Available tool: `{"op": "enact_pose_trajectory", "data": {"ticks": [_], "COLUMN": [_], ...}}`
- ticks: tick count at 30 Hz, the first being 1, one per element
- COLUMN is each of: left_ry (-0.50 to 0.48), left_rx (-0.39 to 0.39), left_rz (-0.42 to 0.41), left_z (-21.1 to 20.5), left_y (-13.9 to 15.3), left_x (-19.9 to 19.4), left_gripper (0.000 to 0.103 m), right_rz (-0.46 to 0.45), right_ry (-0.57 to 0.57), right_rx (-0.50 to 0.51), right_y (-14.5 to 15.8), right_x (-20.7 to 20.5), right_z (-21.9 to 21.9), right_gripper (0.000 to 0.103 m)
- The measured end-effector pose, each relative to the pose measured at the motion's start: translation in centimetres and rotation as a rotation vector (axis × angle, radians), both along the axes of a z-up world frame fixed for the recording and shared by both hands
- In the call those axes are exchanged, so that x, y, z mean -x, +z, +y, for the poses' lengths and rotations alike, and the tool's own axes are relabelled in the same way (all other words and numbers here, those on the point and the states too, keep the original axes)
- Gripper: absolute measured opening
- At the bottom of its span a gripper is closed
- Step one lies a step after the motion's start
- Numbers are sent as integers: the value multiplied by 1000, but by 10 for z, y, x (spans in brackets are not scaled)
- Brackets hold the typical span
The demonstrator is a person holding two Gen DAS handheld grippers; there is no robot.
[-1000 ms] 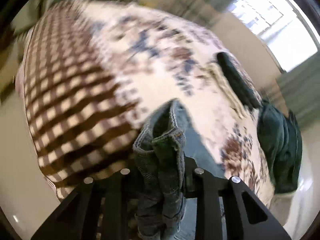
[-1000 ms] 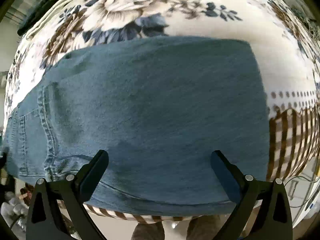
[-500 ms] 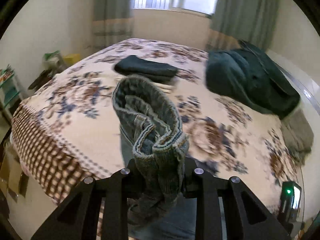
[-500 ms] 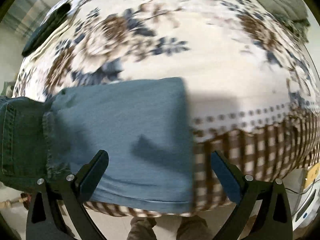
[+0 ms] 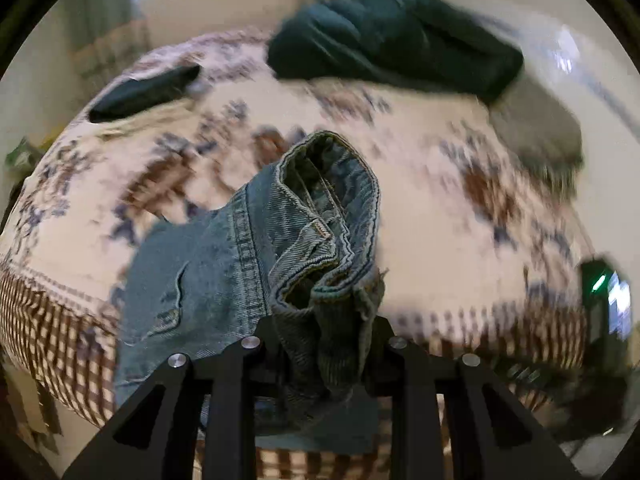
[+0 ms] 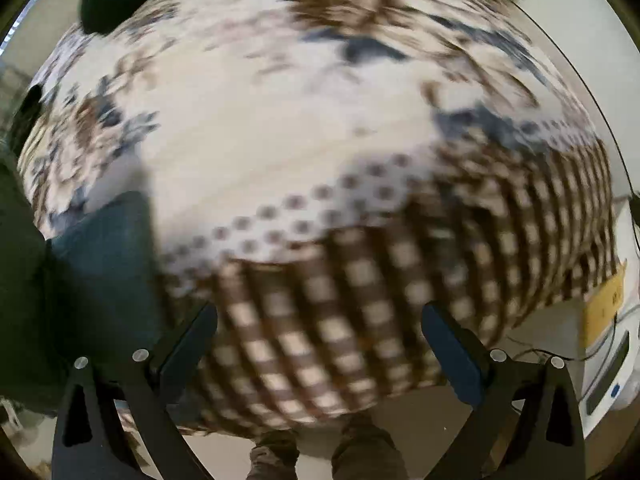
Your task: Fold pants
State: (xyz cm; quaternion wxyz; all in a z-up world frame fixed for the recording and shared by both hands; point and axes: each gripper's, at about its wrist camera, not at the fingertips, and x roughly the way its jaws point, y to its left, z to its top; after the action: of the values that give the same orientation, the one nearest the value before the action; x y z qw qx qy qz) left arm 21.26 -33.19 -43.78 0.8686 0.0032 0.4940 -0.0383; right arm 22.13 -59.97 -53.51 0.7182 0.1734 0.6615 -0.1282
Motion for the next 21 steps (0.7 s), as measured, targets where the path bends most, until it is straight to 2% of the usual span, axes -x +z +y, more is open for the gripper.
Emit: {"op": "enact_pose_trajectory", "data": {"ticks": [4,7,8,9,11,17,20,21], "left_ry": [-42,-34,-36,-38,-42,54,113,136], "left_rx": [-40,-22,-26,-38,-47,-171,-237,-253], "left_rz": [131,181,190,196,185,115,129,146], "left_z": [-23,-25,-25,-27,-24,17,49,61], "left_y": [-33,-33,-29,-26,-14,22,16,11], "left_x": [-1,0,0,0,2,-7,-16,-19], "left_gripper": [25,40,49,63,73,73,73,73], "right_rz": [14,4,-2,-9,-36,-108,-120,-96], "right_ry": [-33,-41,-41,-40,-29,46,91,113], "right_rx": [0,-42,-61,-74,-116,-276,-378,-416], "right_y": [-6,-4,-3,0,7,20,12,3], "right_x": [11,17,18,17,14,-13,-32,-41], "right_z": [-27,-40,-43,-43,-43,-6,26,42], "right_gripper": [103,103,103,103,103,103,103,103]}}
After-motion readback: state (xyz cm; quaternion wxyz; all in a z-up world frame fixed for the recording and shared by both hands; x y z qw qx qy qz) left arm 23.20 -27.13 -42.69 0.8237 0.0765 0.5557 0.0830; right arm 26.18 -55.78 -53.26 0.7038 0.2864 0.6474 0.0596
